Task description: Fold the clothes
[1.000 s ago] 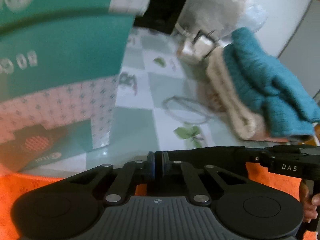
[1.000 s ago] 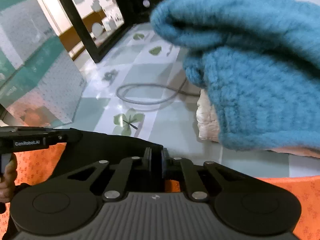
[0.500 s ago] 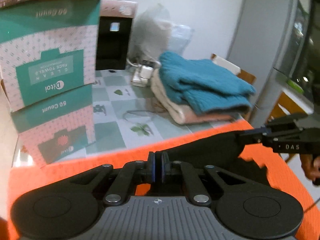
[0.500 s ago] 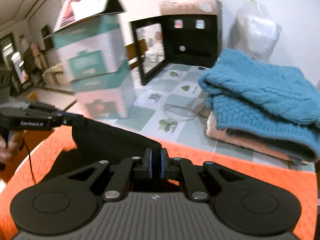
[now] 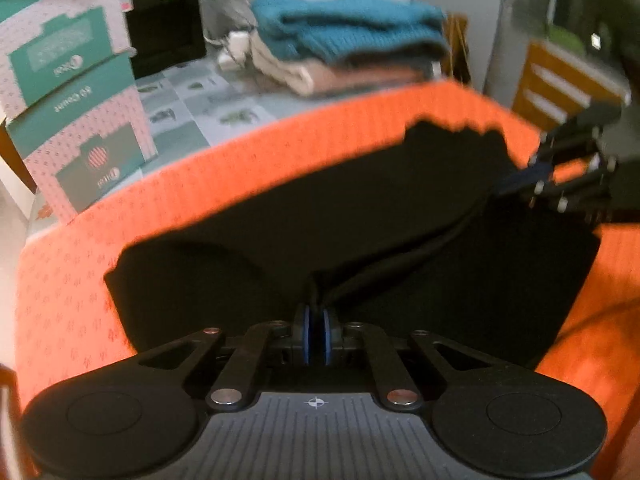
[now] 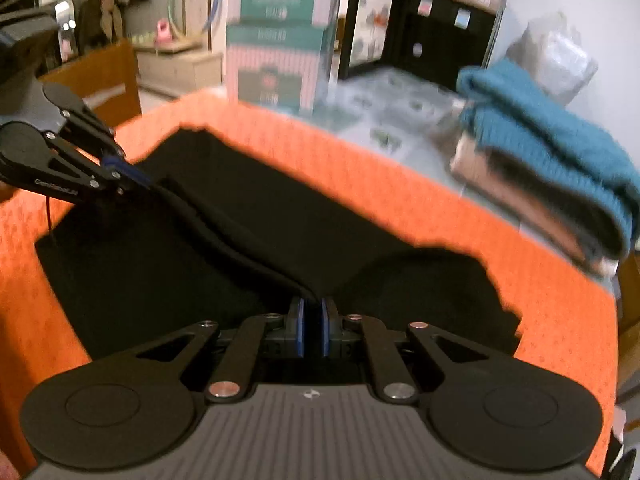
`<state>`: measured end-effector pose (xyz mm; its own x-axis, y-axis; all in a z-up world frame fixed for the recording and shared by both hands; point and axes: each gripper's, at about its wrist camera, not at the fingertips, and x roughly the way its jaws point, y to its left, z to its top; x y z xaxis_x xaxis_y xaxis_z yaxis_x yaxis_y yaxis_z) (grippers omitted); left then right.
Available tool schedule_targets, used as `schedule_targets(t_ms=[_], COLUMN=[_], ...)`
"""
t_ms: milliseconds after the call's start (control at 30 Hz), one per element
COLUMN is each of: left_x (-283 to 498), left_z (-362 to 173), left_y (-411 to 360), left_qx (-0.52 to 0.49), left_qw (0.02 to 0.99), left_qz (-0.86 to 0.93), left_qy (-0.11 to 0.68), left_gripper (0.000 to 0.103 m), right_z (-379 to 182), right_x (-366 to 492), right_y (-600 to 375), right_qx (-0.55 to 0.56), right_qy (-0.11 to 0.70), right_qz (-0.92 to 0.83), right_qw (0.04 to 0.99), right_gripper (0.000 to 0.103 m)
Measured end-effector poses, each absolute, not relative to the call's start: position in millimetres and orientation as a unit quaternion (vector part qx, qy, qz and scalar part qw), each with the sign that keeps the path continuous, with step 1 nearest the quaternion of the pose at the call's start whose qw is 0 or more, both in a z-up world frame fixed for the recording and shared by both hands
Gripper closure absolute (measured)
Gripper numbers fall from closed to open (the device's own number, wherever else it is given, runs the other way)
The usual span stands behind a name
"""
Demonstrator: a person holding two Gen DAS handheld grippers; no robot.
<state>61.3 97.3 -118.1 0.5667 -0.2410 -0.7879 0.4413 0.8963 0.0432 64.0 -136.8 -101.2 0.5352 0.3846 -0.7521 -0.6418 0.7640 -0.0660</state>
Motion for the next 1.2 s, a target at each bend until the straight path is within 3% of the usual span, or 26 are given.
schedule_targets(t_ms=[133, 400, 900, 1000, 1067, 1200], left_x=[51.3, 63.4, 90.4, 88.9, 84.0, 73.5], left_z=[-108.4, -85.4, -127.9, -119.6, -111.9, -97.3], left_y=[105.3, 103.2, 90.2, 92.7, 93.6, 95.4], left_qx=[0.100, 0.031, 0.033, 0.021, 0.013, -0.012], left_qw=[0.883, 0.898, 0.865, 0.865, 0.868, 0.872], left_qz=[-0.188, -0.185, -0.177, -0.173, -0.170, -0.164], left_qy=[0.419, 0.397, 0.469, 0.470, 0.466, 0.461], left_gripper=[0.092, 0.086, 0.083, 0.074, 0.068, 0.064], right_z=[-101.3, -63.0, -126.9, -114.4, -104.4, -91.7], right_x=[52.8, 73.4, 92.1, 92.7, 90.9, 83.9], right_y=[-142.2, -144.0, -107.8, -116.2, -125.7, -158.6], right_qx=[-0.171, -0.070, -0.078, -0.060, -0.045, 0.000], right_qy=[0.395, 0.398, 0.461, 0.457, 0.448, 0.443], right_qz=[0.276, 0.254, 0.253, 0.245, 0.234, 0.191], right_qw=[0.859, 0.879, 0.847, 0.853, 0.862, 0.876], right_gripper=[0.093, 0.092, 0.087, 0.084, 0.072, 0.071])
